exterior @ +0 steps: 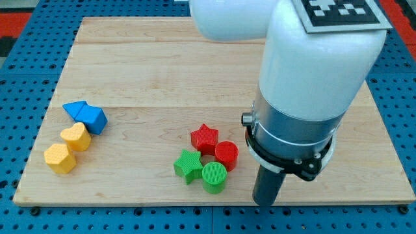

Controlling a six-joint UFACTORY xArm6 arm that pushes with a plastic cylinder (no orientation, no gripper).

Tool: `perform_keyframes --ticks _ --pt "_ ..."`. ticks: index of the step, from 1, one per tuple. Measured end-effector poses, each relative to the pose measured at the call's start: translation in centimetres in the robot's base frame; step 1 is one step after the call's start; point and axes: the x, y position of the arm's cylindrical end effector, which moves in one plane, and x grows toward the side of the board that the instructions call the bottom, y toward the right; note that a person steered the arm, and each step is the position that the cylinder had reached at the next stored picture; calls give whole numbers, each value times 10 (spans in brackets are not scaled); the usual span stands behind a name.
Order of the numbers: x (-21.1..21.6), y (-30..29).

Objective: Place the green circle below the red star

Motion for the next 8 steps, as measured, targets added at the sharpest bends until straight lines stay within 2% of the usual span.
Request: perform_keyframes --ticks 1,3,5,6,7,8 --pt "1 -18" --pt "-61 -73" --pt "-111 -103" --pt "-185 -118" --pt "-210 -95" --pt "-194 37"
